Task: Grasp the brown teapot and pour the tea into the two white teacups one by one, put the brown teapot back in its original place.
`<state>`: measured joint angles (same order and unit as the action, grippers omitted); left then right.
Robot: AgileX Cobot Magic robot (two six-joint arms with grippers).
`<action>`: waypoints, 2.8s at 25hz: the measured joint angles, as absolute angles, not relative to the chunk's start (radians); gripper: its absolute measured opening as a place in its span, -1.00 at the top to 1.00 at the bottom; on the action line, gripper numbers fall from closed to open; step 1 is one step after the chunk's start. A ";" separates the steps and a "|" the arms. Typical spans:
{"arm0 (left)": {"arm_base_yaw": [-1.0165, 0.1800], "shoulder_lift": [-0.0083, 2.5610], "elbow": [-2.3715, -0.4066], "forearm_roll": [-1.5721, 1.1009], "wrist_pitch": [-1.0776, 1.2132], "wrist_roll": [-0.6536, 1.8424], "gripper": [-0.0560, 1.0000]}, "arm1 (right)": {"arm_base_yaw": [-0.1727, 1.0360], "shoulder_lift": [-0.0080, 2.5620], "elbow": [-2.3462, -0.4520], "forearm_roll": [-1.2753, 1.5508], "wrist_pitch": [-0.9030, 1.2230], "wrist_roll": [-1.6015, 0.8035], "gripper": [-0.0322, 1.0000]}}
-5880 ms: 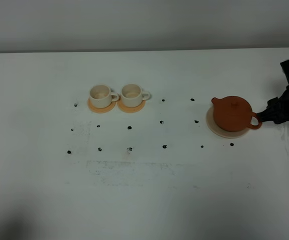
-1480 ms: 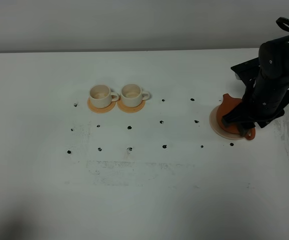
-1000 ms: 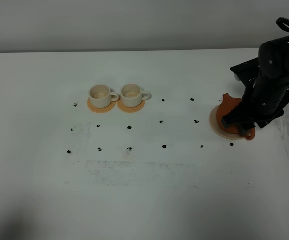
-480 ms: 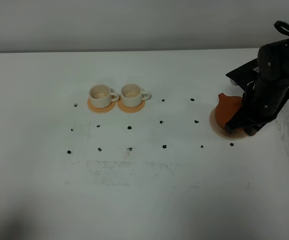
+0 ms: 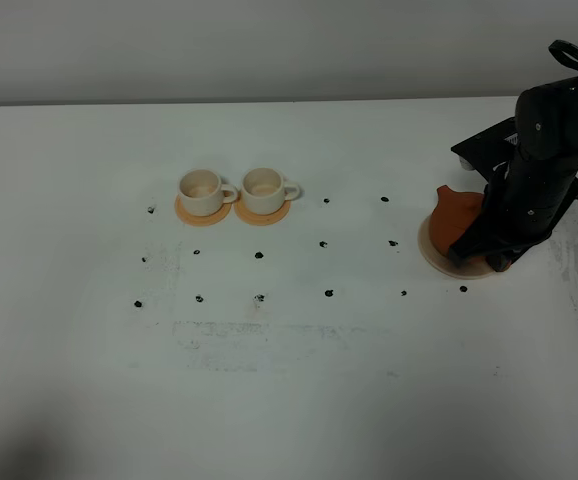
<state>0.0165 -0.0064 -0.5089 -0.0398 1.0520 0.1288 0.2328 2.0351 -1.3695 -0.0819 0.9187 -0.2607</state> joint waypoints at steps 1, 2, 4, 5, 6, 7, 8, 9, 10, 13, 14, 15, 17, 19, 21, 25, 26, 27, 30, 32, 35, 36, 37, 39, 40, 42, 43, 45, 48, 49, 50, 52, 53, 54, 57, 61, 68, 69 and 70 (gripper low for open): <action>0.016 -0.006 -0.509 -0.040 1.052 0.129 0.48 | 0.233 2.035 -1.370 -0.082 0.919 -0.261 0.77; 0.016 -0.006 -0.509 -0.040 1.052 0.129 0.48 | 0.233 2.035 -1.370 -0.082 0.919 -0.261 0.77; 0.016 -0.006 -0.509 -0.040 1.052 0.129 0.48 | 0.233 2.035 -1.370 -0.082 0.918 -0.261 0.77; 0.016 -0.006 -0.509 -0.040 1.052 0.129 0.48 | 0.233 2.035 -1.370 -0.082 0.918 -0.261 0.77; 0.016 -0.006 -0.509 -0.040 1.052 0.129 0.48 | 0.233 2.035 -1.370 -0.080 0.918 -0.261 0.77; 0.016 -0.006 -0.509 -0.040 1.052 0.129 0.48 | 0.233 2.035 -1.370 -0.079 0.916 -0.261 0.77; 0.016 -0.006 -0.509 -0.040 1.052 0.129 0.48 | 0.233 2.035 -1.370 -0.076 0.916 -0.261 0.77; 0.016 -0.006 -0.509 -0.040 1.052 0.129 0.48 | 0.233 2.035 -1.370 -0.073 0.913 -0.261 0.77; 0.016 -0.006 -0.509 -0.040 1.052 0.129 0.48 | 0.233 2.035 -1.370 -0.071 0.908 -0.261 0.77; 0.016 -0.006 -0.509 -0.040 1.052 0.129 0.48 | 0.231 2.026 -1.370 -0.063 0.892 -0.261 0.77; 0.016 -0.006 -0.509 -0.040 1.052 0.129 0.48 | 0.229 2.022 -1.370 -0.057 0.888 -0.261 0.77; 0.016 -0.006 -0.509 -0.040 1.052 0.129 0.48 | 0.228 2.019 -1.370 -0.054 0.886 -0.261 0.77; 0.016 -0.006 -0.509 -0.040 1.052 0.129 0.48 | 0.224 2.010 -1.361 -0.051 0.871 -0.263 0.77; 0.016 -0.006 -0.509 -0.040 1.052 0.129 0.48 | 0.223 2.000 -1.330 -0.049 0.840 -0.263 0.77; 0.016 -0.006 -0.509 -0.040 1.052 0.129 0.48 | 0.219 1.990 -1.306 -0.039 0.811 -0.263 0.77; 0.016 -0.006 -0.509 -0.040 1.052 0.129 0.48 | 0.210 1.976 -1.270 -0.025 0.765 -0.263 0.77; 0.016 -0.006 -0.509 -0.040 1.052 0.129 0.48 | 0.209 1.971 -1.255 -0.023 0.750 -0.263 0.77; 0.016 -0.006 -0.509 -0.040 1.052 0.129 0.48 | 0.209 1.964 -1.240 -0.018 0.734 -0.263 0.77; 0.016 -0.006 -0.509 -0.040 1.052 0.129 0.48 | 0.209 1.944 -1.206 -0.007 0.703 -0.263 0.77; 0.016 -0.006 -0.509 -0.040 1.052 0.129 0.48 | 0.209 1.925 -1.189 0.000 0.688 -0.263 0.77; 0.016 -0.006 -0.509 -0.040 1.052 0.129 0.48 | 0.209 1.897 -1.159 0.000 0.657 -0.263 0.77; 0.016 -0.006 -0.509 -0.040 1.052 0.129 0.48 | 0.209 1.891 -1.149 0.000 0.649 -0.263 0.77; 0.016 -0.006 -0.509 -0.040 1.052 0.129 0.48 | 0.209 1.885 -1.140 0.000 0.644 -0.263 0.77; 0.016 -0.006 -0.509 -0.040 1.052 0.129 0.48 | 0.209 1.880 -1.129 0.000 0.635 -0.263 0.77; 0.016 -0.006 -0.509 -0.040 1.052 0.129 0.48 | 0.209 1.880 -1.122 0.000 0.628 -0.263 0.77; 0.016 -0.006 -0.509 -0.040 1.052 0.129 0.48 | 0.209 1.874 -1.107 0.000 0.607 -0.263 0.77; 0.016 -0.006 -0.509 -0.040 1.052 0.129 0.48 | 0.209 1.869 -1.097 0.008 0.590 -0.263 0.77; 0.016 -0.006 -0.509 -0.040 1.052 0.129 0.48 | 0.209 1.856 -1.077 0.010 0.562 -0.263 0.77; 0.016 -0.006 -0.509 -0.040 1.052 0.129 0.48 | 0.209 1.845 -1.060 0.017 0.533 -0.263 0.77; 0.016 -0.006 -0.509 -0.040 1.052 0.129 0.48 | 0.209 1.845 -1.059 0.018 0.530 -0.263 0.77; 0.016 -0.006 -0.509 -0.040 1.052 0.129 0.48 | 0.209 1.845 -1.060 0.018 0.527 -0.263 0.77; 0.016 -0.006 -0.509 -0.040 1.052 0.129 0.48 | 0.209 1.845 -1.059 0.023 0.521 -0.263 0.77; 0.016 -0.006 -0.509 -0.040 1.052 0.129 0.48 | 0.209 1.844 -1.058 0.025 0.516 -0.263 0.77; 0.016 -0.006 -0.509 -0.040 1.052 0.129 0.48 | 0.209 1.844 -1.057 0.026 0.511 -0.263 0.77; 0.016 -0.006 -0.509 -0.040 1.052 0.129 0.48 | 0.208 1.844 -1.048 0.028 0.495 -0.262 0.77; 0.016 -0.006 -0.509 -0.040 1.052 0.129 0.48 | 0.207 1.844 -1.029 0.030 0.464 -0.262 0.77; 0.016 -0.006 -0.509 -0.040 1.052 0.129 0.48 | 0.206 1.837 -0.982 0.035 0.390 -0.262 0.77; 0.016 -0.006 -0.509 -0.040 1.052 0.129 0.48 | 0.206 1.831 -0.971 0.037 0.376 -0.262 0.77; 0.016 -0.006 -0.509 -0.040 1.052 0.129 0.48 | 0.206 1.822 -0.966 0.038 0.365 -0.262 0.77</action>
<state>0.0165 -0.0064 -0.5089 -0.0398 1.0520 0.1288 0.2059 1.8220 -0.9658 0.0384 0.3653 -0.2617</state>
